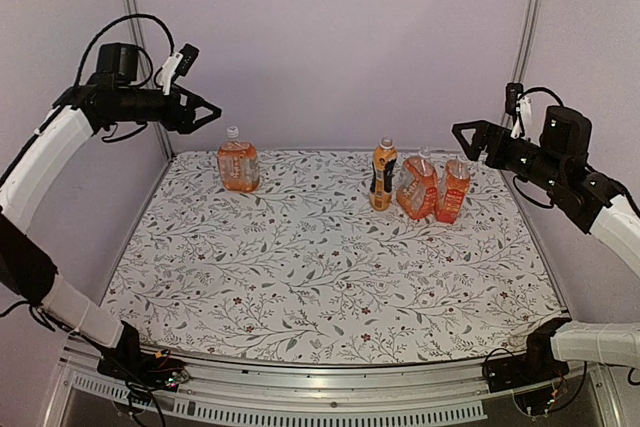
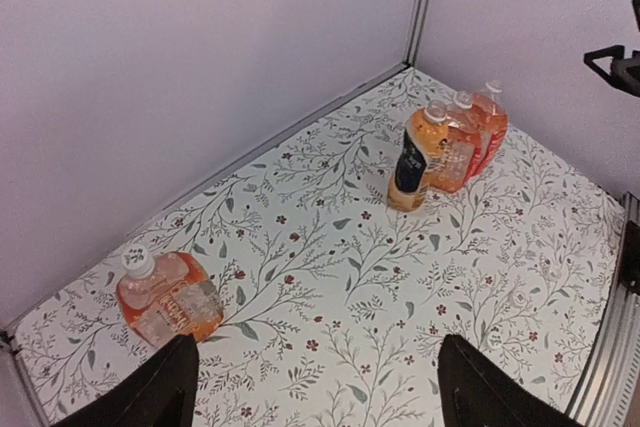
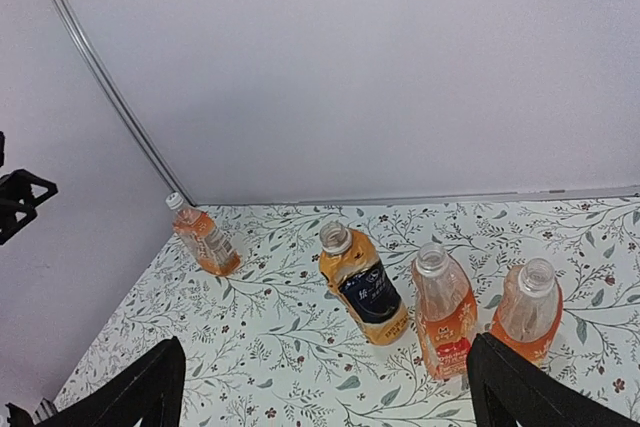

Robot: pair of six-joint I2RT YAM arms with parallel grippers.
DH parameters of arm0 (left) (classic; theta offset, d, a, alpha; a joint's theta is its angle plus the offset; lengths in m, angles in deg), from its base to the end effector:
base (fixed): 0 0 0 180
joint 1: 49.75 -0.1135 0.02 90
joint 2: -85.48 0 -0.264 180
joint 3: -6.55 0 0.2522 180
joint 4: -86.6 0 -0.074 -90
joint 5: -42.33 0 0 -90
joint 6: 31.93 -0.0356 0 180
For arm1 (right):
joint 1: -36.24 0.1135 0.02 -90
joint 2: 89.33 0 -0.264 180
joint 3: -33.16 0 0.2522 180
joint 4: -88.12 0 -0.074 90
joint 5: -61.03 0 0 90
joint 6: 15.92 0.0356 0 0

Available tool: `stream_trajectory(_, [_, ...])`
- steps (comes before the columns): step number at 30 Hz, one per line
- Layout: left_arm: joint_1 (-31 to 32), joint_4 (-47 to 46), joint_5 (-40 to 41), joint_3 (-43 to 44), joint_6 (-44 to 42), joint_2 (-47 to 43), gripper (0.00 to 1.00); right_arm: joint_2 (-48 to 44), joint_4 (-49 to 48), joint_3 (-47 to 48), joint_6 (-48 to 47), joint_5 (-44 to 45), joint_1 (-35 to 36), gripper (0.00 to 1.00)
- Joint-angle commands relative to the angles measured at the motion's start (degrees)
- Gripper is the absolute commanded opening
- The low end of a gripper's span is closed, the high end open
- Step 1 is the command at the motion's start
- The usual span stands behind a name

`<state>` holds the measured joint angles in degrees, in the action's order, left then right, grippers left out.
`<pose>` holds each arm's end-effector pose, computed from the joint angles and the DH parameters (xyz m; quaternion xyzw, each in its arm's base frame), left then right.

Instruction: Unscrew the bottle caps

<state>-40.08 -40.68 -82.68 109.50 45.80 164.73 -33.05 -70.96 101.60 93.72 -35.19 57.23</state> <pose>0.2843 -0.0692 0.4242 0.3062 0.7778 -0.2482 0.4896 0.2116 0.0853 0.3695 -0.0442 0.7575 0.2643 0.5953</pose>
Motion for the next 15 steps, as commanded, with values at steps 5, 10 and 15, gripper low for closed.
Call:
stream_trajectory(5, [0.1,-4.0,16.5,21.8,7.0,25.9,0.81,-2.5,9.2,0.9,-2.4,-1.7,1.3,0.99])
stream_trajectory(10, [0.9,-9.7,20.4,27.0,4.8,36.1,0.82,-3.5,15.5,1.2,-1.1,1.5,2.8,0.99])
stream_trajectory(15, [0.9,-13.9,19.5,28.8,6.1,42.8,0.82,-4.8,19.5,1.0,0.9,5.8,5.0,0.99])
